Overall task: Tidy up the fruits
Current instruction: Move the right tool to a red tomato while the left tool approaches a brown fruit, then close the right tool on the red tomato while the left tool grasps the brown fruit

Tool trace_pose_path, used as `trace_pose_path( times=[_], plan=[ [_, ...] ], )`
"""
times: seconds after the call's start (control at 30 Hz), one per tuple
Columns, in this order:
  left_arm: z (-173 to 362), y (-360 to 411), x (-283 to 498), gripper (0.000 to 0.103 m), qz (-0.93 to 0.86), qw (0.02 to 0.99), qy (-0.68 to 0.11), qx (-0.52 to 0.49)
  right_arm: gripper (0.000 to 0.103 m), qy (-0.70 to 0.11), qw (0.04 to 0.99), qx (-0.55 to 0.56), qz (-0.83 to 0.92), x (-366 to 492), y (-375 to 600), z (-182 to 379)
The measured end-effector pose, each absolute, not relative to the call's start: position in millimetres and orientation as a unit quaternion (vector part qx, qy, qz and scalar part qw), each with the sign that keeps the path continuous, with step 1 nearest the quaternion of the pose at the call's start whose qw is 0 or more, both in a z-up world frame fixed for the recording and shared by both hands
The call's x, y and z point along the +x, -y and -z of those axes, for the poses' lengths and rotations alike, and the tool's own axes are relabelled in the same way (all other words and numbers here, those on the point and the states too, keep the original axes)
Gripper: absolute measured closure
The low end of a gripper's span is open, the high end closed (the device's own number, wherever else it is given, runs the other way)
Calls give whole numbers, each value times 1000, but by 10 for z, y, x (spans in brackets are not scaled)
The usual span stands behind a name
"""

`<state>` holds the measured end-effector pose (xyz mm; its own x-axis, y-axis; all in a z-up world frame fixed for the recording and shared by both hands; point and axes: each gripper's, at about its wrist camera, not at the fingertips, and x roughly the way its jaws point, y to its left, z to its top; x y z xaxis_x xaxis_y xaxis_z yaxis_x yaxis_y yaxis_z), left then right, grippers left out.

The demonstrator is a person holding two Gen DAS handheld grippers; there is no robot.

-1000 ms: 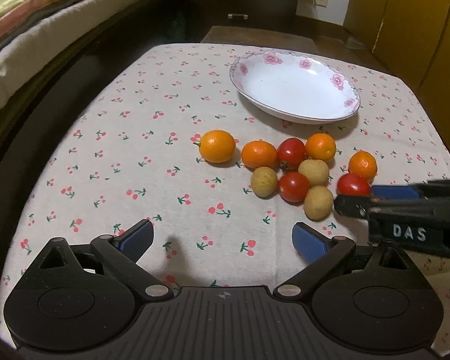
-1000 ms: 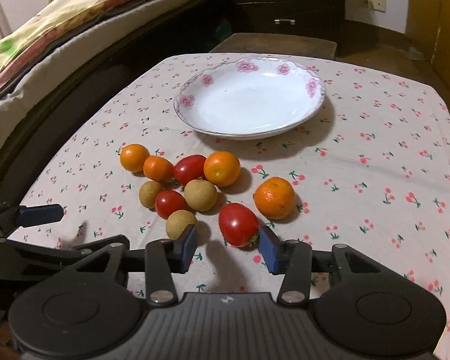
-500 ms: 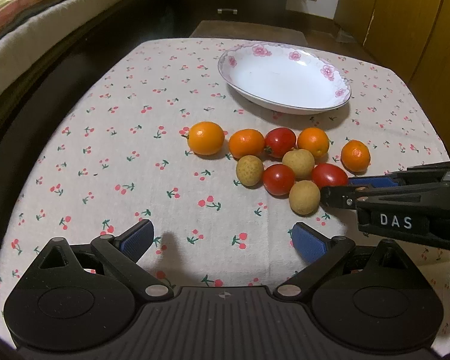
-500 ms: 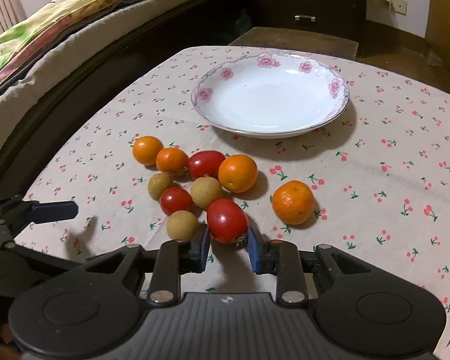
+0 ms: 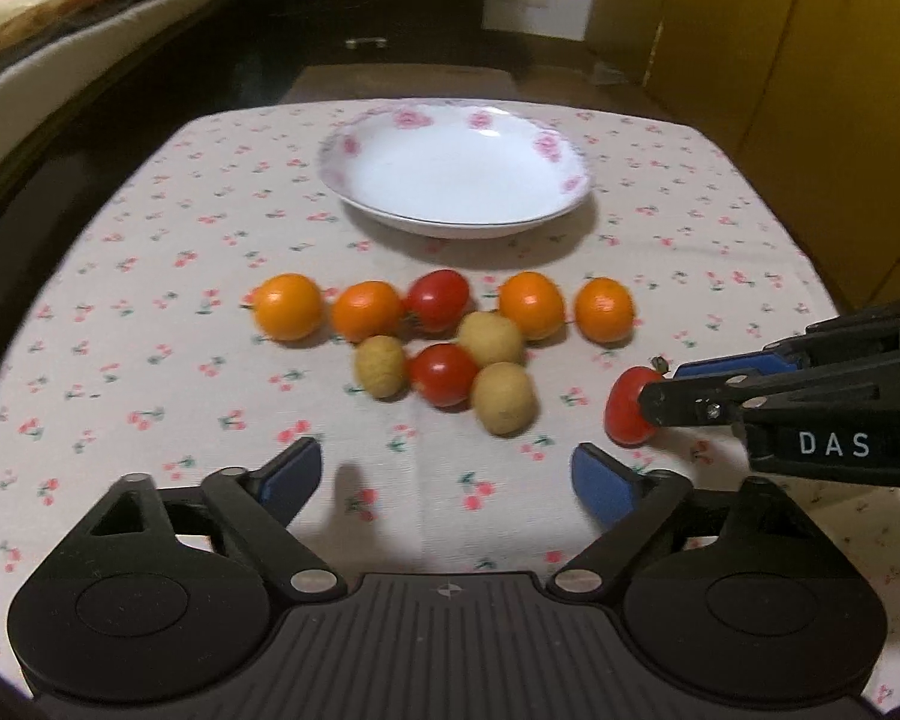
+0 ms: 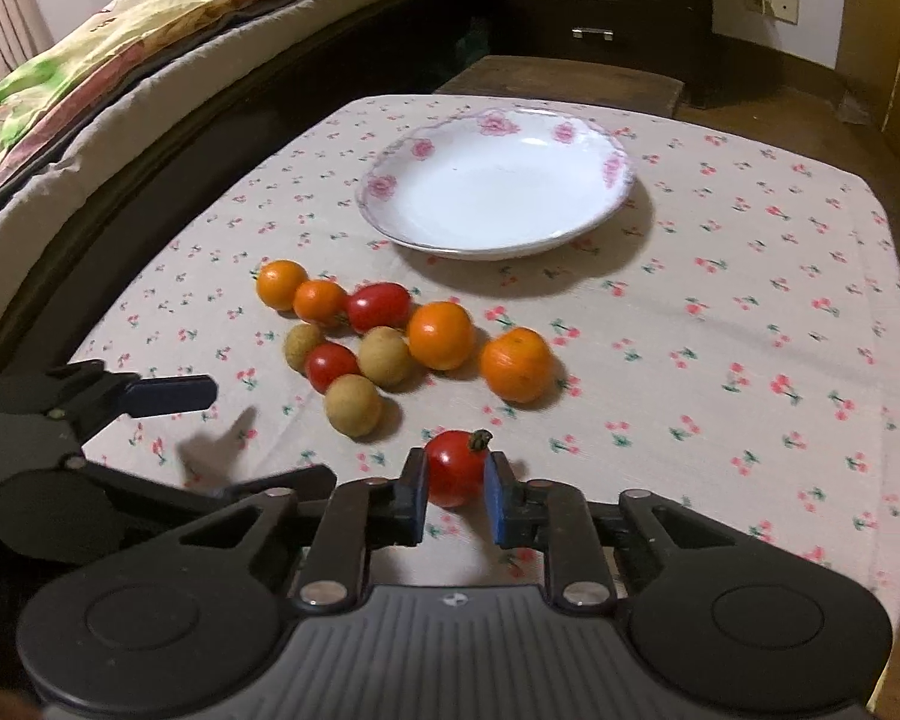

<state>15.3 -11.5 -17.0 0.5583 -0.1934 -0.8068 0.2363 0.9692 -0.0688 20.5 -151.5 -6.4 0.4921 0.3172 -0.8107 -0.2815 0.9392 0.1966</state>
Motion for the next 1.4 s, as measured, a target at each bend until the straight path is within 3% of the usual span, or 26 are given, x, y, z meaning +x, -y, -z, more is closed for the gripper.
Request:
trace_pose_path(
  times=[1.1, 1.33, 1.4],
  plan=[
    [234, -19, 186, 10, 115, 877, -466, 9, 78, -479, 855, 73, -185, 556, 1477, 182],
    [262, 175, 117, 10, 156, 876, -454, 42, 78, -484, 851, 80, -187, 582, 1484, 176],
    [275, 214, 118, 11, 166, 875, -453, 42, 82, -483, 851, 79, -190, 570, 1485, 163]
  ],
)
